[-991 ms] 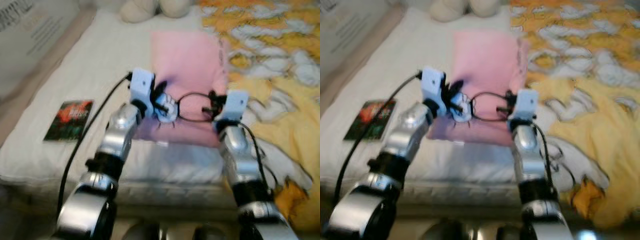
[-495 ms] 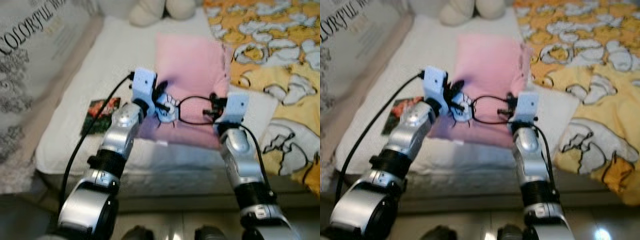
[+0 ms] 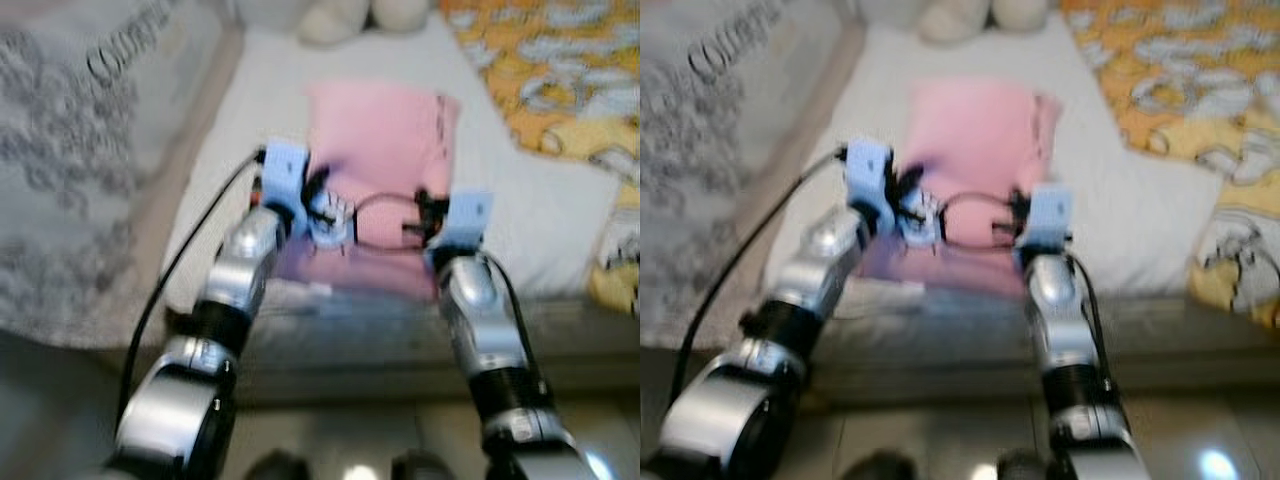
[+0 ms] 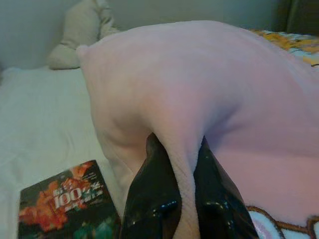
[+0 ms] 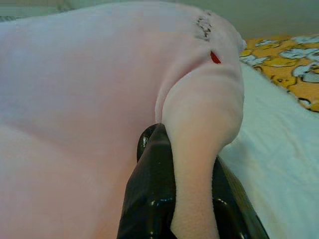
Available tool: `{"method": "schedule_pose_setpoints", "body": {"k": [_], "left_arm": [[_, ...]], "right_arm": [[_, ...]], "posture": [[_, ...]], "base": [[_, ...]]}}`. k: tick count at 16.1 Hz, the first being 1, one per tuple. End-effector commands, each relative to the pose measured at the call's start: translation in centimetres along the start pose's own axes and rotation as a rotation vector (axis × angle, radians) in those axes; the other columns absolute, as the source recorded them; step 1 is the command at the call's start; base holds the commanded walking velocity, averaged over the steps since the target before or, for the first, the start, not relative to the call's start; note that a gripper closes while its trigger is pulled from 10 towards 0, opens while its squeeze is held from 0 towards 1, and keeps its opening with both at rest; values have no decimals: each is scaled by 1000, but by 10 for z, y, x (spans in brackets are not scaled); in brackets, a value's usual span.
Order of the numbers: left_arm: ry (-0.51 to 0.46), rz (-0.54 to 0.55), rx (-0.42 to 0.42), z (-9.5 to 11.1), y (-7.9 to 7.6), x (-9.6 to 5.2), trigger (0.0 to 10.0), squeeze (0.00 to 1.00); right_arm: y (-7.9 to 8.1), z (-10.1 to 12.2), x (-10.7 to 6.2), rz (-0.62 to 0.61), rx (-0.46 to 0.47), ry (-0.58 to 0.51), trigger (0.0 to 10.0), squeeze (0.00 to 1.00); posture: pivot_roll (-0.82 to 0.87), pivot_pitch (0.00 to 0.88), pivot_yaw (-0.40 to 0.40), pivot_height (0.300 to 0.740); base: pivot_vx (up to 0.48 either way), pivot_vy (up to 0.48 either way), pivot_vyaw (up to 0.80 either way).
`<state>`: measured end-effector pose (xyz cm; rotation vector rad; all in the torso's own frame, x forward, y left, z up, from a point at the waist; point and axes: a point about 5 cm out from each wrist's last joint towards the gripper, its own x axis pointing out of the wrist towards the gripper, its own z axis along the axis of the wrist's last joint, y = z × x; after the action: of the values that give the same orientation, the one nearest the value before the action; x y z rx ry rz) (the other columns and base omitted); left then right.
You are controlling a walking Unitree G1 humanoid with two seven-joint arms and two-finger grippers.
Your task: Clean up the room
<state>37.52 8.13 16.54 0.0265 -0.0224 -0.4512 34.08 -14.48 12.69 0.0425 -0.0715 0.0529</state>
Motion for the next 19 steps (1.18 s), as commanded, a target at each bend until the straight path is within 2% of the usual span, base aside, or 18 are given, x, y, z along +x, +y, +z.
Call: {"method": "schedule_pose_setpoints", "body": {"k": [1,2,3,4,5,9,11,14,16,19], "left_arm": [[-22,179,-12,5,38,-12,10000,0],[-17,214,6,2,41,-14,10000,0],[-22,252,60,3,43,-15,10000,0],[-20,275,53,3,43,-14,10000,0],[-59,258,-2,6,42,-15,10000,0],[-9,339,-3,-2,47,-17,10000,0],[-3,340,-2,-4,46,-17,10000,0],[-3,333,6,-3,44,-17,10000,0],[2,329,29,-2,42,-15,10000,0],[7,346,20,-1,43,-15,10000,0]], "right_arm": [[-12,-5,-3,-55,16,19,10000,0],[-12,-6,-4,-50,15,22,10000,0],[-12,-6,-4,-47,14,25,10000,0],[-12,-7,-5,-45,13,29,10000,0],[-13,-8,-5,-43,13,33,10000,0],[-11,-10,-5,-25,9,43,10000,0],[-11,-11,-5,-16,-7,49,10000,0],[-12,-9,-4,-15,-9,44,10000,0],[-14,-11,-5,-36,14,46,10000,0],[-13,-14,-7,-31,5,62,10000,0]], "posture": [[-190,0,108,736],[-192,0,110,736],[-191,0,109,736],[-190,0,109,736],[-191,0,108,736],[-190,0,98,736],[-189,0,95,736],[-184,0,90,736],[-182,0,90,736],[-181,0,96,736]], "base": [[0,476,0],[0,476,0],[0,0,0],[0,0,0],[0,0,0],[480,0,0],[480,0,0],[480,0,729],[480,0,0],[480,0,0]]}}
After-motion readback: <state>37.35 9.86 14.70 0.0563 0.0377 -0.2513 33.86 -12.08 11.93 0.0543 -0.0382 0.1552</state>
